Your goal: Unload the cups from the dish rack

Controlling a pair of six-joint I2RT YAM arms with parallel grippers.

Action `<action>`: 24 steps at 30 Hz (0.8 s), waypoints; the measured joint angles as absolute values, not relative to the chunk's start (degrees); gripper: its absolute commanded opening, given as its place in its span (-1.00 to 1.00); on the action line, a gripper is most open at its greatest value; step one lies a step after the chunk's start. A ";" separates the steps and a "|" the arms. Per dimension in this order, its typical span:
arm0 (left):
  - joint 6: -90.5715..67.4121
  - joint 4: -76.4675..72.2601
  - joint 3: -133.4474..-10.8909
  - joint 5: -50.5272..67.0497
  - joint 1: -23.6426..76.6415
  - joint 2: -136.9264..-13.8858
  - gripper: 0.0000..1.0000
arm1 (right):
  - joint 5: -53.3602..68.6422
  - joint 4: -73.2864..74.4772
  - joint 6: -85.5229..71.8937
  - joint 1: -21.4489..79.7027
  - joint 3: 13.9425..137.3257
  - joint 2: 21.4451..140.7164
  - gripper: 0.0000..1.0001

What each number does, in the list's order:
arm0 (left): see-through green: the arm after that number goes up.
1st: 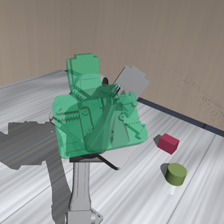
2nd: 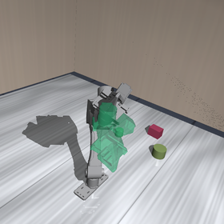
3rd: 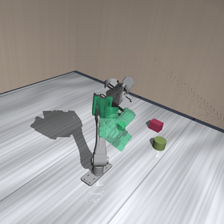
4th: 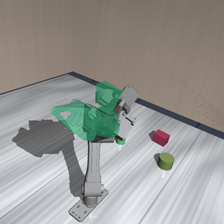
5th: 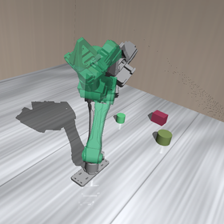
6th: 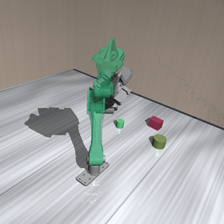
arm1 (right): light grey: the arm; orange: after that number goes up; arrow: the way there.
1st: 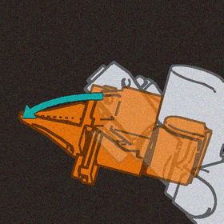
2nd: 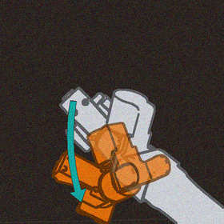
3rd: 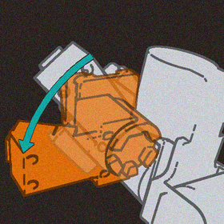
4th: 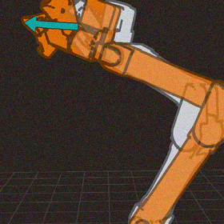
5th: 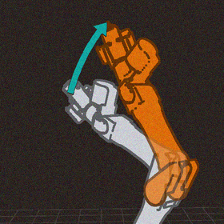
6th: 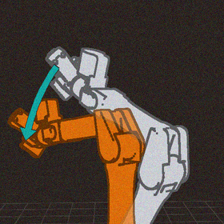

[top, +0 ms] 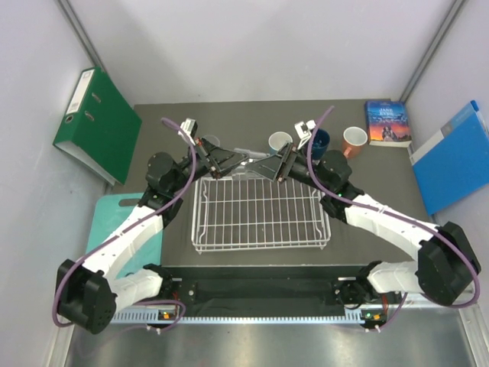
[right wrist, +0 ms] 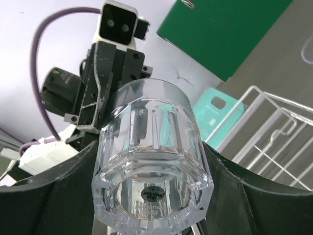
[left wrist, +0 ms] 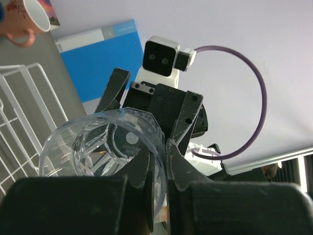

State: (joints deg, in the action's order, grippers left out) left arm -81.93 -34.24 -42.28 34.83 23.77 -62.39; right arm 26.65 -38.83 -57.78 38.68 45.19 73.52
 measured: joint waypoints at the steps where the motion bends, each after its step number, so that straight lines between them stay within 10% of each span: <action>1: -81.19 -32.84 -42.94 35.27 23.79 -62.52 -1.00 | 26.68 -37.30 -57.39 38.59 45.23 73.01 0.64; 2: -80.34 -31.29 -43.70 35.59 23.81 -62.65 -1.00 | 26.63 -35.59 -57.06 38.54 45.43 72.34 0.99; 15: -53.67 8.32 -73.12 18.39 23.16 -72.20 -1.00 | 7.29 2.13 -38.74 38.13 57.65 59.55 0.99; 24: -36.21 39.92 -107.48 -10.00 22.96 -102.08 -1.00 | -6.17 21.08 -29.56 38.06 63.64 58.48 0.99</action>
State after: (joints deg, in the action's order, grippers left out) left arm -36.21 39.92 -107.48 -10.00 22.96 -102.08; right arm -6.17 21.08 -29.56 38.06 63.64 58.48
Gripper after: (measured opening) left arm 0.123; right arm 0.993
